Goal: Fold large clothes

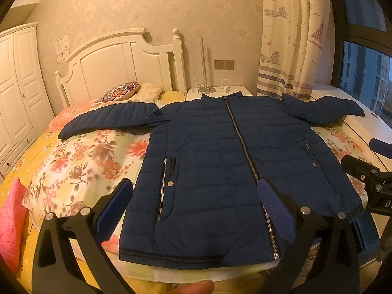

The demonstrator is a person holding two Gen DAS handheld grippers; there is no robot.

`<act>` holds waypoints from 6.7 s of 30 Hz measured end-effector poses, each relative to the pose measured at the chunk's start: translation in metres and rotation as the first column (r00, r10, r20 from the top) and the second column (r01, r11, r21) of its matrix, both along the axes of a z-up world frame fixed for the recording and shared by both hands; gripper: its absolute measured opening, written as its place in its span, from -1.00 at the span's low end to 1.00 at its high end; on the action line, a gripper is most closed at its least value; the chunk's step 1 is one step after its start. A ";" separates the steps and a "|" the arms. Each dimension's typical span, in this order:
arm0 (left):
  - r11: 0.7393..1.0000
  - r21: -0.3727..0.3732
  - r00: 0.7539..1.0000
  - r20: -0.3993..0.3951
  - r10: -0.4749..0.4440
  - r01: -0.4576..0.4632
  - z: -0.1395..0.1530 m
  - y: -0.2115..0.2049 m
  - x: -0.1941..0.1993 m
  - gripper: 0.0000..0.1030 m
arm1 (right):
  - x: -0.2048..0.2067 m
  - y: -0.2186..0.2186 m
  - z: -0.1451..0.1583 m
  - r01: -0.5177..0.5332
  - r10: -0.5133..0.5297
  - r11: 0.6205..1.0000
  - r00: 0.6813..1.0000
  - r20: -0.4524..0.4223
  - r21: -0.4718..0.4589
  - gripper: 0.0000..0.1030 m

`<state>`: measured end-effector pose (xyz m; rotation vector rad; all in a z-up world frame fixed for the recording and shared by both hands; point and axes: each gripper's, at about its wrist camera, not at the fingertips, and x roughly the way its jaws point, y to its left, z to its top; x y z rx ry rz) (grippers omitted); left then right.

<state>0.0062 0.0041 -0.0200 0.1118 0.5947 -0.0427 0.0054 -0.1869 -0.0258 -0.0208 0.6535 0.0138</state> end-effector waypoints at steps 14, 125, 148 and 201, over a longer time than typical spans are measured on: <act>1.000 0.003 0.999 -0.045 -0.008 0.008 -0.009 -0.004 0.012 0.96 | 0.009 0.003 -0.011 0.000 0.001 1.000 0.999 -0.036 0.019 0.91; 0.553 0.601 0.760 -0.149 -0.632 0.578 -0.121 -0.177 0.304 -0.70 | 0.266 -0.217 -0.133 0.105 -0.027 0.671 0.993 -0.117 0.734 0.65; 0.807 -0.586 0.980 -0.191 -0.057 -0.067 -0.122 0.165 0.415 0.09 | 0.269 -0.203 -0.127 0.114 -0.041 0.746 0.991 -0.125 0.656 0.67; 0.942 -0.335 0.975 -0.206 -0.085 0.011 -0.121 0.130 0.404 0.93 | 0.474 -0.145 -0.116 0.157 -0.124 0.984 0.945 -0.304 0.087 0.86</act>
